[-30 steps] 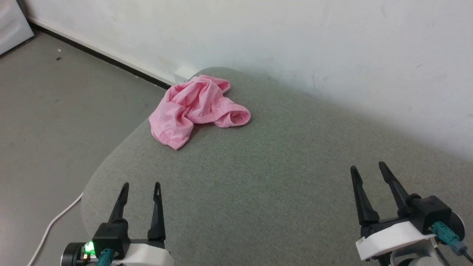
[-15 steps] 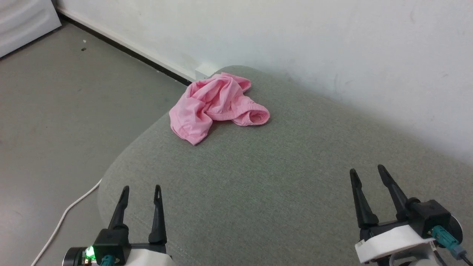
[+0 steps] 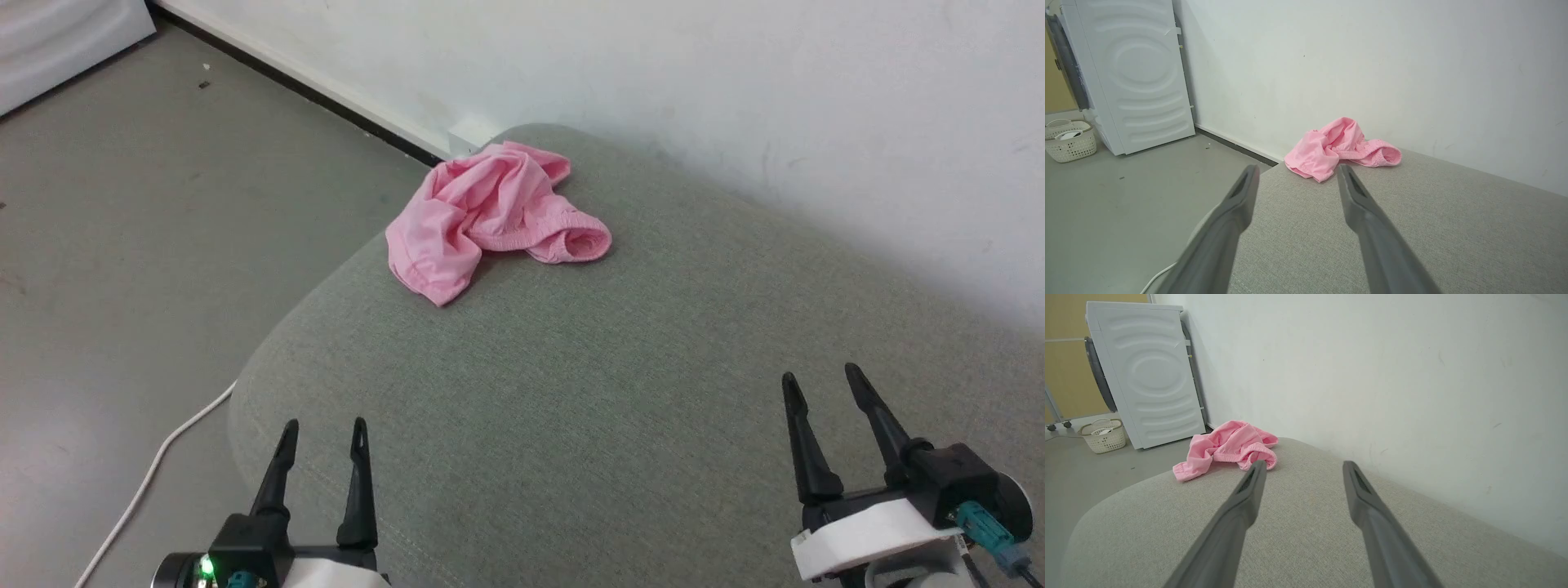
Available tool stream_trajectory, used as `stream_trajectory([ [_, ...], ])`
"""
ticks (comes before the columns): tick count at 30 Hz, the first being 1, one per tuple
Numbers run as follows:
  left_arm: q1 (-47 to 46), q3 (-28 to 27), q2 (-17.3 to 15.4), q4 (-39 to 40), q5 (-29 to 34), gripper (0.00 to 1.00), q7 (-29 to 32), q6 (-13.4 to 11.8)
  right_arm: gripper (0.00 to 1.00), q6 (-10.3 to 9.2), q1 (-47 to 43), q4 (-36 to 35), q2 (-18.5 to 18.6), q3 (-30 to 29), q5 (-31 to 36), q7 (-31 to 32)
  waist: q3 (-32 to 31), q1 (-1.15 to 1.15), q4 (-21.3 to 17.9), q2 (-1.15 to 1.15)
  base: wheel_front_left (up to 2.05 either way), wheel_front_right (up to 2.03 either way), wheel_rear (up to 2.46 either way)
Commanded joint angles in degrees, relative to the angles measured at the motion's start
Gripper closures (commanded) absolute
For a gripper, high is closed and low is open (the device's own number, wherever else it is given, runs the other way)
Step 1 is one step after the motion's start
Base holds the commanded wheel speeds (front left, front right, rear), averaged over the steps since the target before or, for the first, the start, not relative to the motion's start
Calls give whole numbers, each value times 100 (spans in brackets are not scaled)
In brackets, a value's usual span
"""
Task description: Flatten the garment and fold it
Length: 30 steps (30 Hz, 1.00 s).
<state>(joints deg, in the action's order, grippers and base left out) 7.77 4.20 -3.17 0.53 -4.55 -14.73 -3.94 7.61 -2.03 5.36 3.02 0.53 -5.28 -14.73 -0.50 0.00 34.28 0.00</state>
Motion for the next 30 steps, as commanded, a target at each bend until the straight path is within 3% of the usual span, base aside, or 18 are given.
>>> stream_trajectory([
  [1,-78,11,19,-8,-36,0,-27,36,0,-12,40,-15,-14,-4,34,-27,141,0,-106,0,0,0,0],
  [7,-538,-199,-76,-175,-252,0,-27,234,0,-12,172,-104,-14,-51,293,-27,598,0,-412,0,0,0,0],
  [12,-1245,-375,-372,-562,-430,0,45,510,0,-12,292,-230,-14,-97,556,-27,1092,0,-729,0,0,0,0],
  [21,-3223,-332,-1086,-2163,-836,0,1291,995,0,-12,592,-894,-14,-247,801,136,2024,0,-1289,0,0,0,0],
  [30,-5025,245,-1832,-3666,-1281,0,2598,1137,0,-12,827,-1686,34,-142,941,493,2835,0,-1742,0,0,0,0],
])
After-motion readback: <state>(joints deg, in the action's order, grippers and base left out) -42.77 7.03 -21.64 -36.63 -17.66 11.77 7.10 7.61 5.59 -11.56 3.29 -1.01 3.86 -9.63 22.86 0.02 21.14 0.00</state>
